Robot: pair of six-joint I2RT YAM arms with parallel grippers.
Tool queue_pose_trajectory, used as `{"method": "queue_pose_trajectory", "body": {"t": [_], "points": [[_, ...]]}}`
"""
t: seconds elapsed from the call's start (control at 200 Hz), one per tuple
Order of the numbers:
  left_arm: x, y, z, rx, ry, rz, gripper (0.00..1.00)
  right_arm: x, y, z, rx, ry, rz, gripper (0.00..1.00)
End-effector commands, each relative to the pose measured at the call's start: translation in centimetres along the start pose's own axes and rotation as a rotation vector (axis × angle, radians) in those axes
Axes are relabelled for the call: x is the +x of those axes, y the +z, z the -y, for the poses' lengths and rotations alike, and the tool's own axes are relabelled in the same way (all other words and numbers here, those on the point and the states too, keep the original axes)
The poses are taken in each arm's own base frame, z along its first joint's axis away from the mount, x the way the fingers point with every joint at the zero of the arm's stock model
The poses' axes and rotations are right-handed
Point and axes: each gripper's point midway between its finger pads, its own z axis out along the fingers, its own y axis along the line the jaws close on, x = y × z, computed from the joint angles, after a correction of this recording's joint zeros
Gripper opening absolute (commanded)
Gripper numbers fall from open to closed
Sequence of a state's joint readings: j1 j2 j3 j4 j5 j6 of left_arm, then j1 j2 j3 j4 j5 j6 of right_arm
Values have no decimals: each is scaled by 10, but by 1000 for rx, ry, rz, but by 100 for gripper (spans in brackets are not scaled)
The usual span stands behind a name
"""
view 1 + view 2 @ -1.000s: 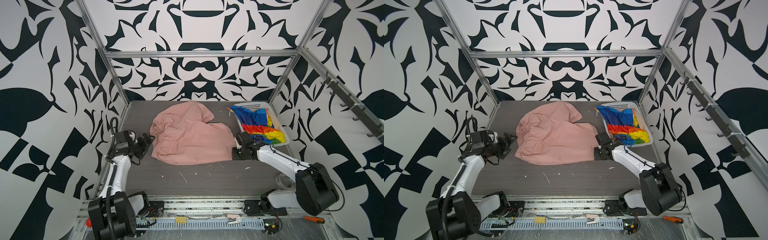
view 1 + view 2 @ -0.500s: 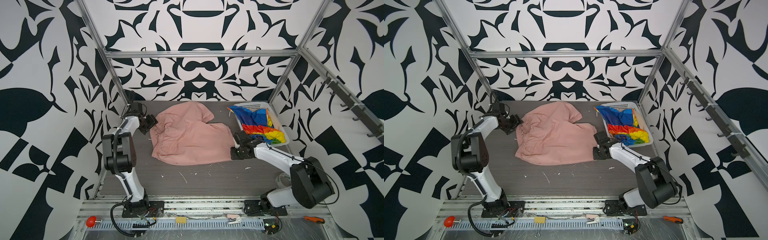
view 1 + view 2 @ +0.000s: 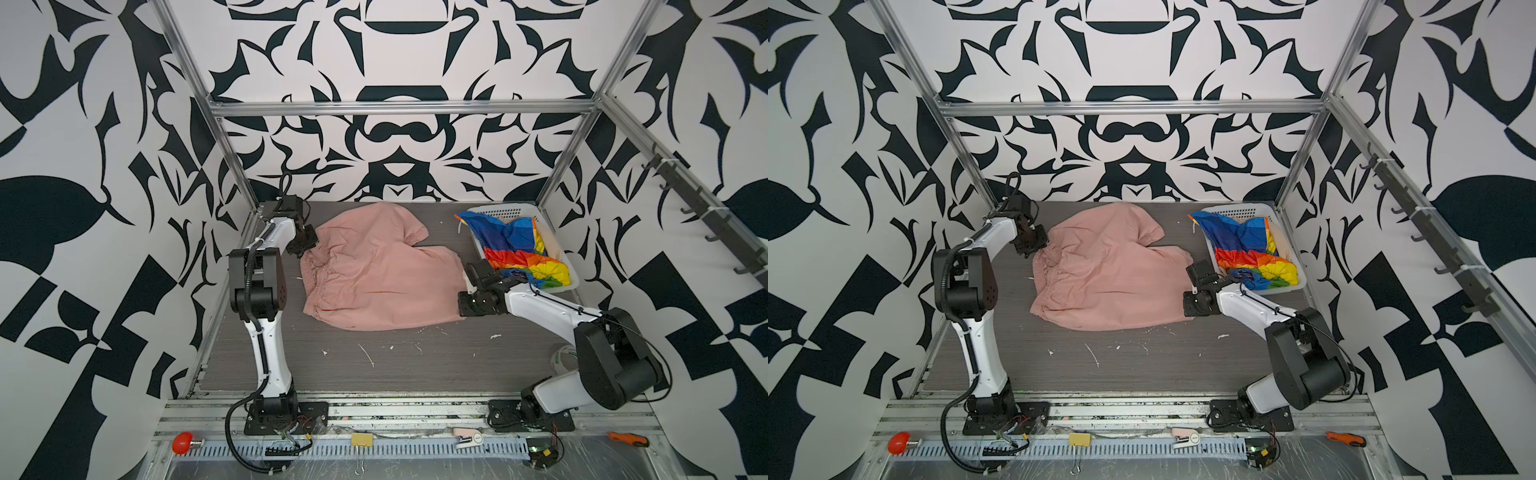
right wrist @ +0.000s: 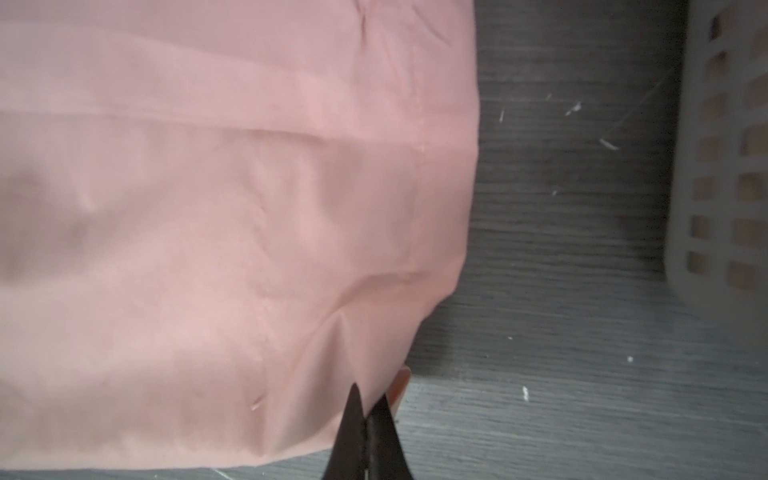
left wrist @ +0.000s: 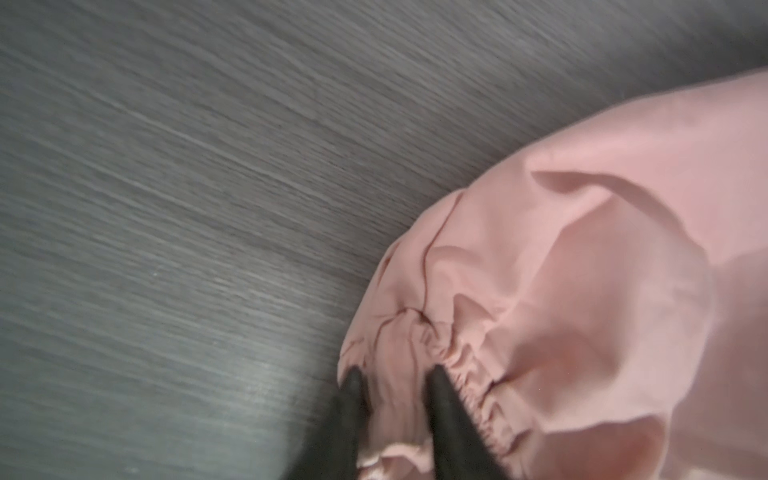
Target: Fold and stack the shorts
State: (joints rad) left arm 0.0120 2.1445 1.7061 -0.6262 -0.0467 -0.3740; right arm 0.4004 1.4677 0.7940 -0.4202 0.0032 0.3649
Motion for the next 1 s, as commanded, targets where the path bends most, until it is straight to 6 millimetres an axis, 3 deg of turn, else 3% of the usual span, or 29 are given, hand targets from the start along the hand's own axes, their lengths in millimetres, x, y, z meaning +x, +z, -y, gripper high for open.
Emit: {"method": "queue_pose_trajectory", "body": {"t": [0.0, 0.01, 0.135, 0.26, 0.345, 0.425, 0.455, 0.635, 0.665, 0.83, 0.855, 0.95, 1.0], "points": [[3, 5, -2, 2, 21, -26, 4, -23, -10, -8, -33, -3, 63, 0], [3, 5, 0, 12, 20, -25, 0, -24, -11, -8, -34, 0, 65, 0], [-12, -1, 0, 175, -95, -34, 0, -29, -22, -2, -30, 17, 92, 0], [-47, -19, -45, 328, -347, 5, 0, -33, -45, 18, 0, 62, 168, 0], [-62, -26, -72, 381, -427, 30, 0, -32, -57, 34, 24, 104, 211, 0], [-63, -21, -79, 417, -465, 13, 0, -29, -59, 43, 41, 136, 223, 0], [-65, -18, -97, 432, -513, 16, 0, -27, -58, 46, 47, 146, 220, 0], [-50, 5, -113, 484, -583, -26, 0, -11, -43, 55, 79, 163, 149, 0], [-47, 7, -111, 487, -570, -27, 0, -10, -41, 55, 80, 159, 135, 0], [-44, 8, -79, 506, -477, -29, 0, -32, -49, 30, 46, 88, 128, 32], [-40, 8, -57, 513, -426, -43, 0, -38, -54, 26, 50, 72, 139, 38], [-35, 0, -18, 490, -269, -49, 0, -67, -68, 11, 27, 58, 199, 64], [-31, -3, -4, 455, -201, -50, 0, -86, -76, 6, 17, 57, 233, 69]]}}
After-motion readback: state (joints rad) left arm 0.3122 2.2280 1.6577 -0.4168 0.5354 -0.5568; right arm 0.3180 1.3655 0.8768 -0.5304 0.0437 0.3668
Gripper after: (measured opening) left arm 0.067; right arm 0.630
